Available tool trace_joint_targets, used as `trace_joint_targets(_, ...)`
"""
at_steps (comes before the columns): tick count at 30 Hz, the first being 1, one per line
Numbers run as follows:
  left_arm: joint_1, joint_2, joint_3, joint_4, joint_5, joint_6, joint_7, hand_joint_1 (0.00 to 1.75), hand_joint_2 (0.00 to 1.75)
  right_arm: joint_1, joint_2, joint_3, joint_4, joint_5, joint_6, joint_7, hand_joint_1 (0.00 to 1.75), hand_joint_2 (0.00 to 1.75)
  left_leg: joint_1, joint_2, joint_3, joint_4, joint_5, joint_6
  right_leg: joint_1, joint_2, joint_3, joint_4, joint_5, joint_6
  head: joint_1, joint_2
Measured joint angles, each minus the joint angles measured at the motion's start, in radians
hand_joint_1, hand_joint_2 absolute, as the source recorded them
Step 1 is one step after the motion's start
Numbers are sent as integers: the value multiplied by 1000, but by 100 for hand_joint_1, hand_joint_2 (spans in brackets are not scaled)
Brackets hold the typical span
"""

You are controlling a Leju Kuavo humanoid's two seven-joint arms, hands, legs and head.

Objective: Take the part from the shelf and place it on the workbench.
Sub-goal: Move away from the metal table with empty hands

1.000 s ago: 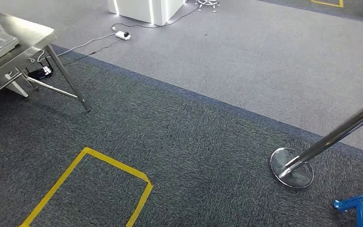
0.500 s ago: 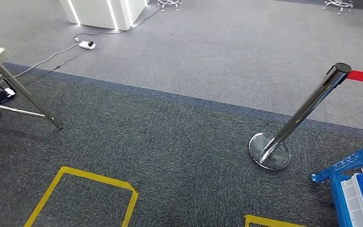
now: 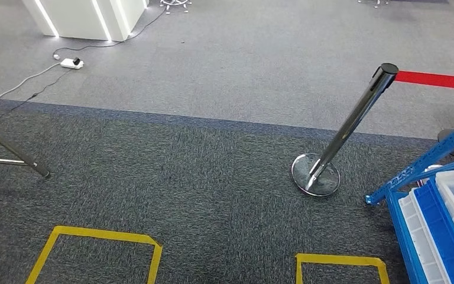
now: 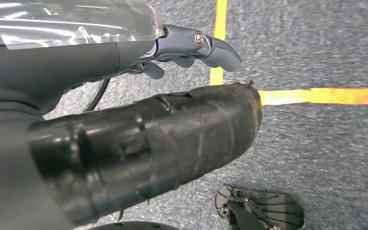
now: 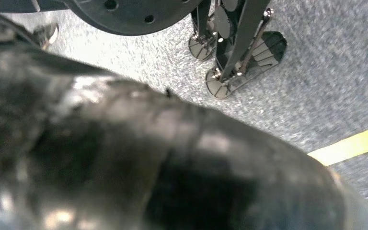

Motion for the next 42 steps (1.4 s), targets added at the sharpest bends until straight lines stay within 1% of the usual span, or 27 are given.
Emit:
trace_joint_targets(2,0,0,0,0,0,0,0,0,0,0,0,0,0,0,0,0,0,0,0,1,0,0,0,0,0,-1,5,-9,4,0,0,0)
trace_joint_targets(3,0,0,0,0,0,0,0,0,0,-1,0,0,0,0,0,0,0,0,-2,8,1,2,-3,-5,1,-21,32,-57,18,-2,0,0)
trace_joint_targets(4,-1,0,0,0,0,0,0,0,0,-1,0,1,0,0,0,0,0,0,-3,18,4,5,-8,-13,4,-35,57,-107,33,-9,0,0)
trace_joint_targets(6,-6,0,0,0,0,-1,0,0,0,-1,-1,1,1,1,0,1,0,0,-3,38,15,12,-22,-38,9,-46,106,-201,62,-32,-1,0)
trace_joint_targets(8,-8,0,0,0,0,-1,1,0,0,-1,-2,2,1,2,0,2,0,0,4,5,-1,67,-66,-52,10,-15,106,-207,69,-53,-2,0)
trace_joint_targets(10,-5,0,0,0,0,-1,2,0,0,-3,-2,3,1,4,1,4,0,0,6,-44,-59,194,-135,-53,13,6,103,-208,72,-61,-3,0)
trace_joint_targets(11,-3,0,0,0,0,-1,2,0,0,-3,-2,4,2,5,1,5,0,0,6,-53,-91,258,-158,-52,15,18,102,-207,72,-64,-2,0)
trace_joint_targets(12,-1,0,0,0,0,-1,2,0,0,-2,-2,5,2,6,1,6,0,0,5,-57,-111,293,-161,-49,18,32,103,-206,72,-65,-3,0)
trace_joint_targets(13,0,0,0,0,0,-1,3,0,0,-1,-2,5,3,7,1,6,0,0,3,-59,-116,293,-142,-44,21,47,104,-205,71,-66,-3,0)
trace_joint_targets(14,0,0,0,0,0,-1,3,0,0,-1,-2,6,3,8,1,7,0,0,1,-64,-102,252,-106,-37,24,62,105,-204,71,-67,-2,0)
trace_joint_targets(16,1,1,1,0,0,-1,3,0,0,-2,-1,7,5,10,1,7,0,0,-6,-102,-51,117,-28,-19,26,89,107,-203,70,-67,-2,0)
trace_joint_targets(17,1,2,1,0,0,-1,3,0,0,-2,0,8,6,10,1,7,0,0,-8,-123,-31,63,-5,-12,25,101,105,-202,70,-64,-2,0)
trace_joint_targets(19,0,4,1,0,-1,-1,3,0,0,-2,2,8,7,12,1,8,0,0,-12,-145,-15,21,3,-4,20,122,99,-203,73,-55,-3,0)
trace_joint_targets(21,-4,3,1,0,-1,-1,3,0,0,3,2,9,8,14,1,10,0,0,-10,-123,-6,3,12,-1,17,130,97,-207,76,-43,-3,0)
trace_joint_targets(23,-3,2,1,0,-1,-2,3,0,0,3,1,10,8,15,1,11,0,0,-5,-95,7,-24,24,5,21,83,81,-174,50,-33,-2,0)
trace_joint_targets(25,0,1,1,0,-1,-3,3,0,0,1,1,12,8,15,1,12,0,0,-6,-66,12,-35,26,9,20,26,28,-67,-10,-23,-1,0)
trace_joint_targets(26,1,0,1,0,0,-3,3,0,0,0,1,13,8,16,1,12,0,0,-6,-51,12,-35,24,9,16,16,-3,-6,-36,-18,-1,0)
trace_joint_targets(27,2,0,1,0,0,-3,3,0,0,0,1,14,8,16,1,13,0,0,-6,-36,13,-33,22,8,12,12,-24,35,-47,-13,-1,0)
trace_joint_targets(28,2,0,2,0,0,-3,3,0,0,1,0,14,8,16,1,13,0,0,-5,-22,13,-31,19,6,7,8,-27,43,-38,-8,-1,0)
trace_joint_targets(30,1,-1,2,0,1,-4,3,0,0,3,0,15,8,17,1,14,0,0,-2,1,15,-23,11,-1,-1,-11,23,-51,22,1,-1,0)
trace_joint_targets(32,0,-2,2,0,1,-5,3,0,0,2,-1,15,8,19,2,15,0,0,-2,19,16,-9,-2,-14,0,-46,85,-167,67,-2,-1,0)
trace_joint_targets(34,-3,-3,2,0,2,-6,3,0,0,2,-1,16,8,20,2,16,0,0,-5,33,19,-1,-12,-29,6,-56,100,-201,70,-16,-2,0)
trace_joint_targets(35,-5,-3,2,0,2,-7,3,0,0,3,-2,16,8,20,2,16,0,0,-4,40,23,1,-14,-36,8,-46,99,-202,71,-24,-2,0)
trace_joint_targets(36,-8,-4,2,0,2,-7,3,0,0,4,-2,16,8,21,2,16,0,0,-1,43,26,2,-18,-42,7,-37,99,-202,72,-31,-2,0)
trace_joint_targets(38,-8,-5,2,0,2,-7,4,0,0,3,-2,16,8,22,3,15,0,0,4,14,17,35,-48,-51,4,-19,100,-206,76,-45,-2,0)
trace_joint_targets(40,-5,-5,2,0,2,-7,4,0,0,0,-2,17,8,25,6,15,0,0,7,-35,-33,147,-113,-55,5,0,99,-208,79,-55,-2,0)
trace_joint_targets(42,-2,-5,2,0,2,-7,5,0,0,1,-2,18,8,29,9,15,0,0,7,-54,-93,271,-159,-54,10,23,96,-206,80,-59,-2,0)
